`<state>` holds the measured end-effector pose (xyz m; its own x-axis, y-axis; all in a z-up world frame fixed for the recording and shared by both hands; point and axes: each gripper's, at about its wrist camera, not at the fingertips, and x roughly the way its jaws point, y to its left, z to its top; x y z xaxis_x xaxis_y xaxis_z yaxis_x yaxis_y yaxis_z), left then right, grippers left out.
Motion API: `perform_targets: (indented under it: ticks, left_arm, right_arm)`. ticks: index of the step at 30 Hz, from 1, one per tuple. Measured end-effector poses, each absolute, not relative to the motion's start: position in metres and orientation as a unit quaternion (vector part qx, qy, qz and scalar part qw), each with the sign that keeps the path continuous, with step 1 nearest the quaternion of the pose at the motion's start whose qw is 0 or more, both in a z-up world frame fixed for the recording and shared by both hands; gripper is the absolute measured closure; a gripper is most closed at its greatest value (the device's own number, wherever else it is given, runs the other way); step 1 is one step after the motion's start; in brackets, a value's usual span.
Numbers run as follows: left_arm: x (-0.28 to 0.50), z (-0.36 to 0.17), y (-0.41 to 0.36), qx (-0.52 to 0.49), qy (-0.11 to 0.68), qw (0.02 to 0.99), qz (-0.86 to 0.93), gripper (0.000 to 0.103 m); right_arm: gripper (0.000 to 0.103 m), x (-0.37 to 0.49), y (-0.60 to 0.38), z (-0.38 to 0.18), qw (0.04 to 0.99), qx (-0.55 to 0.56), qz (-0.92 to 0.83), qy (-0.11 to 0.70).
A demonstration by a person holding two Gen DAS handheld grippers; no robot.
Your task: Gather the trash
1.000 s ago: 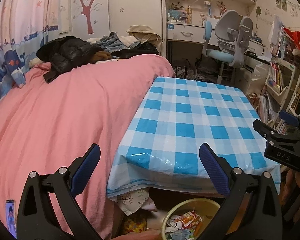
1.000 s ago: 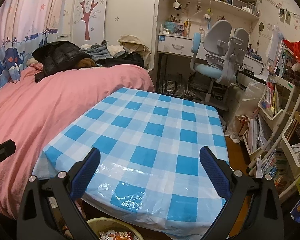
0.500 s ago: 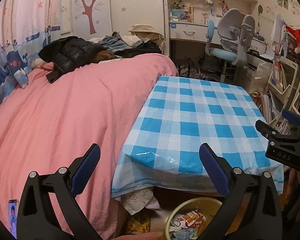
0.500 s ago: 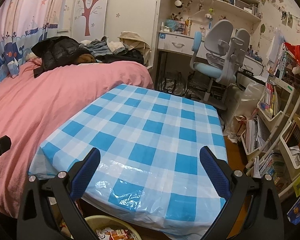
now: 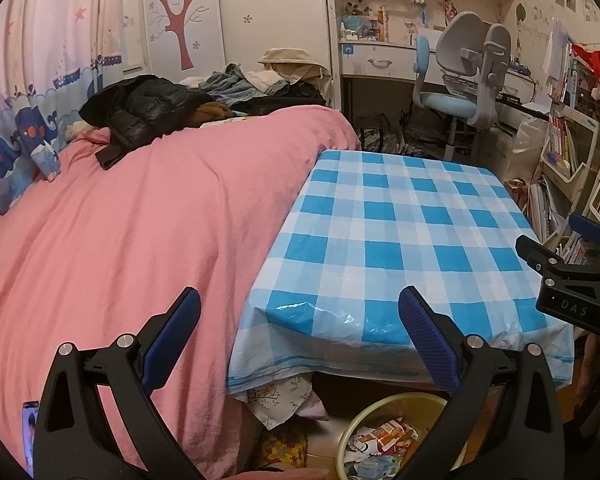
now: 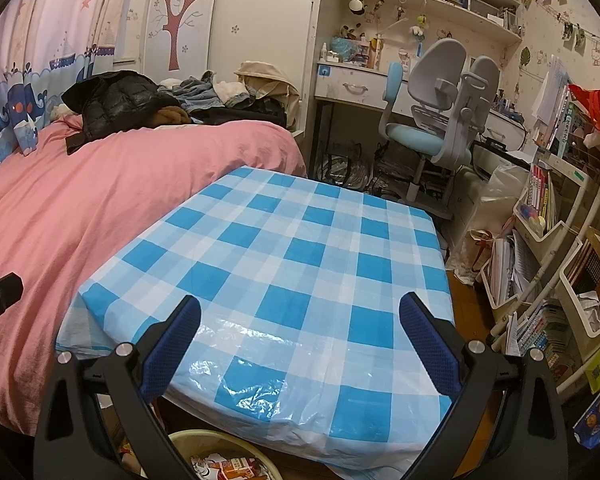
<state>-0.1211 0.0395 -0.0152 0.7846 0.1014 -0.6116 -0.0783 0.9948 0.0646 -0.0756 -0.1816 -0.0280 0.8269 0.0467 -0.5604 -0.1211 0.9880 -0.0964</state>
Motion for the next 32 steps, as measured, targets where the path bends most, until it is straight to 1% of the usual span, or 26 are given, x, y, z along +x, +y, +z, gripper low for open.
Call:
perform_targets:
  ticks: [14, 19, 27, 32]
  left_arm:
    - [-0.128, -0.01, 0.05, -0.015, 0.298, 0.954, 0.026, 0.008]
    - [-0.13, -0.009, 0.046, -0.003, 0.289, 0.957, 0.03, 0.008]
    - [-0.124, -0.014, 0.034, 0.039, 0.307, 0.95, 0.041, 0.008]
    - [-0.124, -0.013, 0.033, 0.045, 0.309, 0.949, 0.046, 0.008]
  right_arm:
    - [0.008, -0.077, -0.183, -0.029, 0.953, -0.065, 0.043, 0.292]
    - [0.008, -0.078, -0.184, -0.03, 0.953, -0.066, 0.043, 0.292]
    - [0.008, -0.077, -0.183, -0.03, 0.953, -0.067, 0.043, 0.293]
    - [0.008, -0.077, -0.183, -0.03, 0.953, -0.067, 0.043, 0.293]
